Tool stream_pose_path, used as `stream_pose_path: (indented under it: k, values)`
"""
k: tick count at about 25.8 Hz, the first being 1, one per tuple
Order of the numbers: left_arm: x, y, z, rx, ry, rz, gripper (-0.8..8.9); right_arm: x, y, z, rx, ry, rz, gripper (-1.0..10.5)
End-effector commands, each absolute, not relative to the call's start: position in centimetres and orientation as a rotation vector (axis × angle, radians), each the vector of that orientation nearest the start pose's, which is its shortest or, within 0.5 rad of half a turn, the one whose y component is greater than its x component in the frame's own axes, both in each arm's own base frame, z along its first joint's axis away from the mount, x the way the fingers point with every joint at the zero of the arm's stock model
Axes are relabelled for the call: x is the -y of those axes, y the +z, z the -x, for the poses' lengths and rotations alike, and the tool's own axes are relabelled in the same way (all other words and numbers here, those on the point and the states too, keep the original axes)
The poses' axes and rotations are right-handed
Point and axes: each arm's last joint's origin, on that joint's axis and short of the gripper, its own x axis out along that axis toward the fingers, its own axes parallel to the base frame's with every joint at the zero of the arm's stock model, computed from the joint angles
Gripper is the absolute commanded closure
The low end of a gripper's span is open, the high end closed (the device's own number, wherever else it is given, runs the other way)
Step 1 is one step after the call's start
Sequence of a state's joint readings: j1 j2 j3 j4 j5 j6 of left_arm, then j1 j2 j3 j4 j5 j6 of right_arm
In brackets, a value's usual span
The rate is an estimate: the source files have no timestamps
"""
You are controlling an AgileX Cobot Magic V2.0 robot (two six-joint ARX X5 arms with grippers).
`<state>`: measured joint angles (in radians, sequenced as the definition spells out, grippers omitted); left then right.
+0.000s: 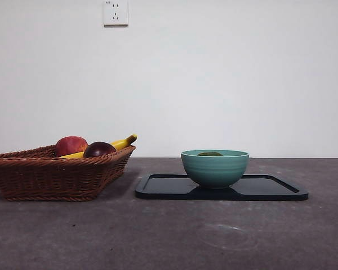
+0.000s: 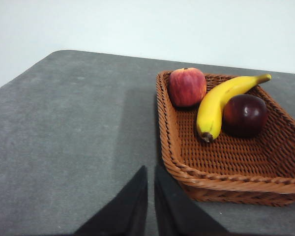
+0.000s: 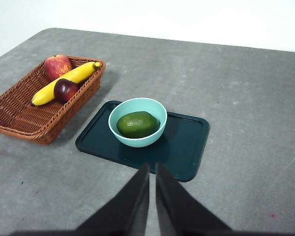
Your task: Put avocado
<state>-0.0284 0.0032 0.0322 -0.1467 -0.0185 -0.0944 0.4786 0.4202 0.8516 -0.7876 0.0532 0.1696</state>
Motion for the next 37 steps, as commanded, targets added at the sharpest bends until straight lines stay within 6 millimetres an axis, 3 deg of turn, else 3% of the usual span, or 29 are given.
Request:
stream_pose_path:
  k: [1,6,30,37]
  values:
    - [0.3,15.3,-9.6,-0.136,-0.029,0.058,7.93,-3.0,33.6,-6.0,-0.371,0.396,-0.079,9.3]
    - [0.5,14.9,-9.5,-0.179,-0.105,-0.035,7.93,-3.0,33.7,-6.0,-0.369,0.396,-0.08,9.3]
    - [0.4,14.9,-9.6,-0.178,-0.085,-0.004,7.93,-3.0,33.7,-6.0,-0.369,0.396,-0.08,9.3]
    - [0.4,14.9,-9.6,-0.178,-0.085,-0.004,7.93,-1.8,33.4,-5.7,-0.273,0.271,0.017,9.3]
